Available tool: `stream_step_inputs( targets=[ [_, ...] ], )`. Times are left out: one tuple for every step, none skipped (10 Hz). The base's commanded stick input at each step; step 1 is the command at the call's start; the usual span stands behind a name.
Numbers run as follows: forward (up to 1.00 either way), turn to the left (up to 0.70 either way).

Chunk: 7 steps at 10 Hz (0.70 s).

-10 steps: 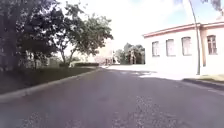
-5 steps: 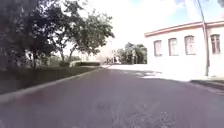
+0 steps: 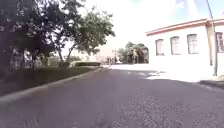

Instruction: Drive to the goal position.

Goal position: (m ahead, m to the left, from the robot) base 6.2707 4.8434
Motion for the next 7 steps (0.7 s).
stream_step_inputs(
  targets=[
    [0.85, 0.0],
    [0.85, 0.0],
    [0.85, 0.0],
    [0.85, 0.0],
    [0.85, 0.0],
    [0.85, 0.0],
    [0.85, 0.0]
  ],
)
